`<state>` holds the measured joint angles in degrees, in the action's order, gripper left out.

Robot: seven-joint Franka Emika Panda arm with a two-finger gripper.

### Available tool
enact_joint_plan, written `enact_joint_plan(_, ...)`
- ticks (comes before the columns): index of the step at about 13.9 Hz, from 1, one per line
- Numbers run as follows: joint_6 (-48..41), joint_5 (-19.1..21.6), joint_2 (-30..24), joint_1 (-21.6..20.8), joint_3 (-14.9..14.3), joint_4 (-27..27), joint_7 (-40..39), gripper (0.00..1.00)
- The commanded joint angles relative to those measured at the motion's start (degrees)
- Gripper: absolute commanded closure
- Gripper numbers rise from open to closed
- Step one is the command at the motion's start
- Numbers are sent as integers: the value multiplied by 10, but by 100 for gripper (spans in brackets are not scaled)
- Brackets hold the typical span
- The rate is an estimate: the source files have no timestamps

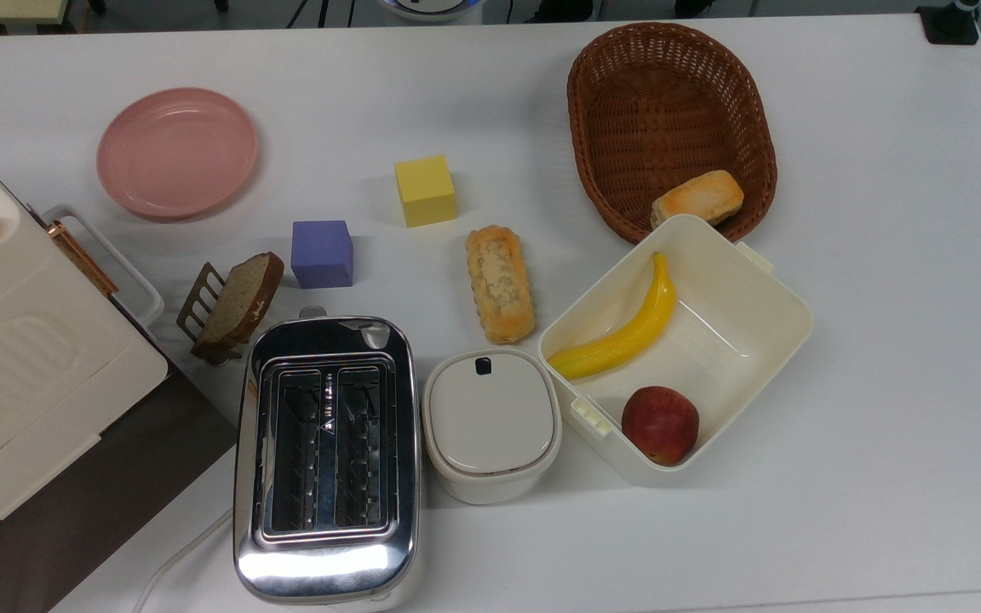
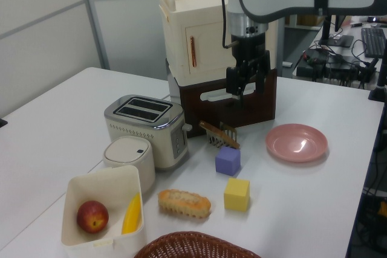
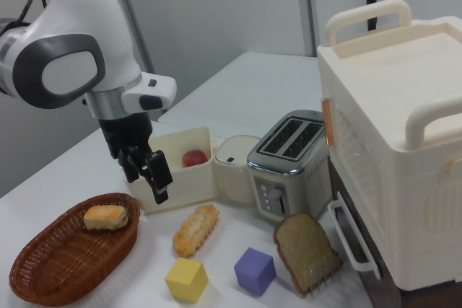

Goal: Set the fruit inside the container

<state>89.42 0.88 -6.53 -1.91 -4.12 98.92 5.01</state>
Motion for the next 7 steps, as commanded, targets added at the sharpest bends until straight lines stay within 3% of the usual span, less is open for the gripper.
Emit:
enact_joint_plan(1,16,10,0,26,32,16,11,0)
enact_joint_plan(7,21,11,7,27,33,15,7,0)
